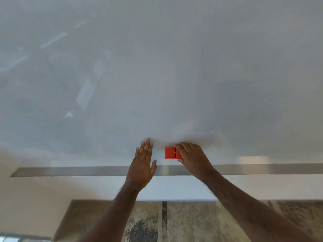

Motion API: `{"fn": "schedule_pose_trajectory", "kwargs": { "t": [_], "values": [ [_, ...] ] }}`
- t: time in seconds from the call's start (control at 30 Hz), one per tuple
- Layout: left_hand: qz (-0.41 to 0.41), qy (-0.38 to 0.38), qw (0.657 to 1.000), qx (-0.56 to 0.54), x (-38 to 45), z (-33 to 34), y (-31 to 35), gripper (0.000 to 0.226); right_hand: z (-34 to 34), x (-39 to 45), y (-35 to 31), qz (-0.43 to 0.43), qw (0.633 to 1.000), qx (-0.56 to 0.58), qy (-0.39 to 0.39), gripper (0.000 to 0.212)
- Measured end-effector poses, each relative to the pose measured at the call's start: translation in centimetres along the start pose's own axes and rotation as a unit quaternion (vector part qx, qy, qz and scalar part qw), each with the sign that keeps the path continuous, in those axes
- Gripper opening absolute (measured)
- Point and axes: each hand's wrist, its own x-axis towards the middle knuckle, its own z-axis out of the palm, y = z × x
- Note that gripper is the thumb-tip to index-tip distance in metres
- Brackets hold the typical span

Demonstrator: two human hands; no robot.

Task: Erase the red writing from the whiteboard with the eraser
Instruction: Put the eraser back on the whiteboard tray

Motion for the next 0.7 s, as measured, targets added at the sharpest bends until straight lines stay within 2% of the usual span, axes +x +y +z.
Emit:
{"fn": "schedule_pose_trajectory", "kwargs": {
  "t": [0.27, 0.47, 0.7],
  "values": [
    [-0.001, -0.068, 0.998, 0.006, -1.5, 4.3, -0.4, 0.076, 4.5, -2.1, -0.3, 0.032, 0.997, 0.036, -0.067, 0.058],
    [0.010, -0.074, 0.997, 0.010, -2.6, 6.7, -0.9, 0.074, 7.7, -3.0, -0.7, 0.069, 0.989, 0.052, -0.122, 0.059],
    [-0.003, -0.070, 0.997, 0.013, -2.7, 8.3, -1.0, 0.076, 9.3, -2.9, -0.8, 0.112, 0.983, 0.070, -0.128, 0.056]
  ]
}}
